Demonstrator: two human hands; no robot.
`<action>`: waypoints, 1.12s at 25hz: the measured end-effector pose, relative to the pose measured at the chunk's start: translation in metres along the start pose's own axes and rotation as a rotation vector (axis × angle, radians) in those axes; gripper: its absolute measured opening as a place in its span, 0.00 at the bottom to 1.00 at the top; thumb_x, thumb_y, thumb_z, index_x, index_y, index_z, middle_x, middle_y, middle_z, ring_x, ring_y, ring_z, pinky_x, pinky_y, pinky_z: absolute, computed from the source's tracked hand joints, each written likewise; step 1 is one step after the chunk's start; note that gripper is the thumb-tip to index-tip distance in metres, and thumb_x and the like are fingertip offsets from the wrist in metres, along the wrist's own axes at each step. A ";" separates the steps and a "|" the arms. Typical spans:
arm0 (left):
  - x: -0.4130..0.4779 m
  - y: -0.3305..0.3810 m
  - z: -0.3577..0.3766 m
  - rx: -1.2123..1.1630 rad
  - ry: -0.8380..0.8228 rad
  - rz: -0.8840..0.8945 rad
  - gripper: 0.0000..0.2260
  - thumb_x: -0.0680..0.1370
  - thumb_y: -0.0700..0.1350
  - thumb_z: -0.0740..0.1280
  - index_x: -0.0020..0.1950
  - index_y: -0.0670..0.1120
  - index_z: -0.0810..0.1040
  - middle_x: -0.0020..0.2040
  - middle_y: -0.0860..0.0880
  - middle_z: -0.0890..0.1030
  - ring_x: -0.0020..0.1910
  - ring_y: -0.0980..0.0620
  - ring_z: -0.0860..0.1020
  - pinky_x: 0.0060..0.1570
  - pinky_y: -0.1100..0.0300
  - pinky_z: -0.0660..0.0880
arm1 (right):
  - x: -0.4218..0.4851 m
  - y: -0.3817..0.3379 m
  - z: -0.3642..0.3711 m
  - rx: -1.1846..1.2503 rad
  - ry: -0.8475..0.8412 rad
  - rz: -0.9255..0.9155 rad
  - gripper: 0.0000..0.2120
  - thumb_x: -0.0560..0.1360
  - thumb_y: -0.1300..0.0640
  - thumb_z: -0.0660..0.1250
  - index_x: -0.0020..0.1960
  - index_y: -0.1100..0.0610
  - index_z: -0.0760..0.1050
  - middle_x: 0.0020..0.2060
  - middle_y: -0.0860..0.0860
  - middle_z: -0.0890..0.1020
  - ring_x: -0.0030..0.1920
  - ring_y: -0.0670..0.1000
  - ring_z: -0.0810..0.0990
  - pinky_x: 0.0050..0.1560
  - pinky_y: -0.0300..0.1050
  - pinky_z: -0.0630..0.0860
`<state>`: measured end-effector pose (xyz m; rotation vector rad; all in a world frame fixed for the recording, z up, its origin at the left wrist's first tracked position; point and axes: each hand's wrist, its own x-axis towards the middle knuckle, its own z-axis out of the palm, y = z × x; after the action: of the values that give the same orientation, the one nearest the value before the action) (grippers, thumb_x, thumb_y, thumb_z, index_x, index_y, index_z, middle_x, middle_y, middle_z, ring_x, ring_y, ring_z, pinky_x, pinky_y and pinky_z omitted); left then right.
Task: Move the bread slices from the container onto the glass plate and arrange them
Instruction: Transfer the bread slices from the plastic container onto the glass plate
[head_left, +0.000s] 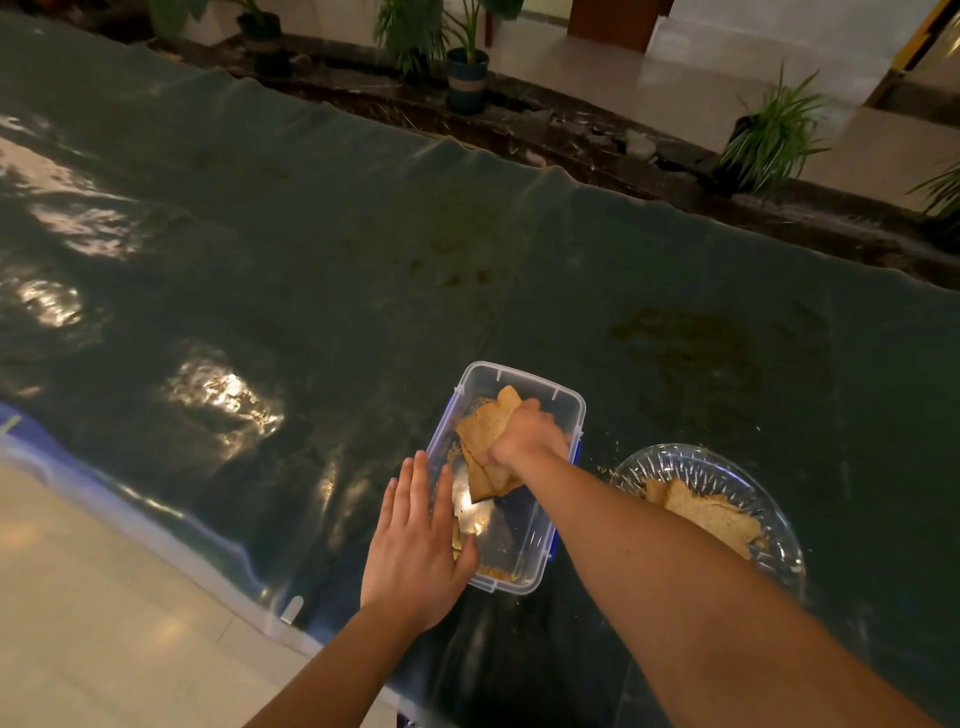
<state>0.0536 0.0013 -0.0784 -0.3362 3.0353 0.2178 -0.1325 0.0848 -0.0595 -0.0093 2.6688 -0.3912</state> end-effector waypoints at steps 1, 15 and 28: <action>0.000 0.000 0.000 0.003 -0.004 -0.001 0.34 0.79 0.64 0.45 0.80 0.45 0.49 0.80 0.40 0.44 0.79 0.42 0.42 0.77 0.43 0.52 | 0.001 0.001 0.000 0.042 0.008 0.008 0.35 0.64 0.52 0.77 0.65 0.58 0.65 0.61 0.59 0.77 0.60 0.60 0.77 0.55 0.53 0.76; -0.002 -0.001 -0.001 0.014 0.011 0.021 0.35 0.79 0.66 0.44 0.80 0.46 0.47 0.80 0.41 0.42 0.79 0.43 0.39 0.77 0.47 0.44 | -0.031 0.023 -0.058 0.858 -0.025 -0.015 0.24 0.66 0.58 0.76 0.58 0.54 0.70 0.50 0.52 0.78 0.46 0.52 0.79 0.42 0.49 0.77; -0.001 -0.003 0.002 -0.048 0.033 0.030 0.35 0.79 0.63 0.48 0.80 0.45 0.50 0.81 0.38 0.46 0.79 0.42 0.44 0.77 0.44 0.50 | -0.089 0.112 -0.125 1.220 0.050 -0.030 0.20 0.66 0.58 0.78 0.54 0.52 0.74 0.50 0.51 0.82 0.47 0.52 0.83 0.31 0.43 0.80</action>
<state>0.0556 -0.0007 -0.0805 -0.3014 3.0730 0.2902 -0.0993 0.2326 0.0555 0.3234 2.0448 -1.9221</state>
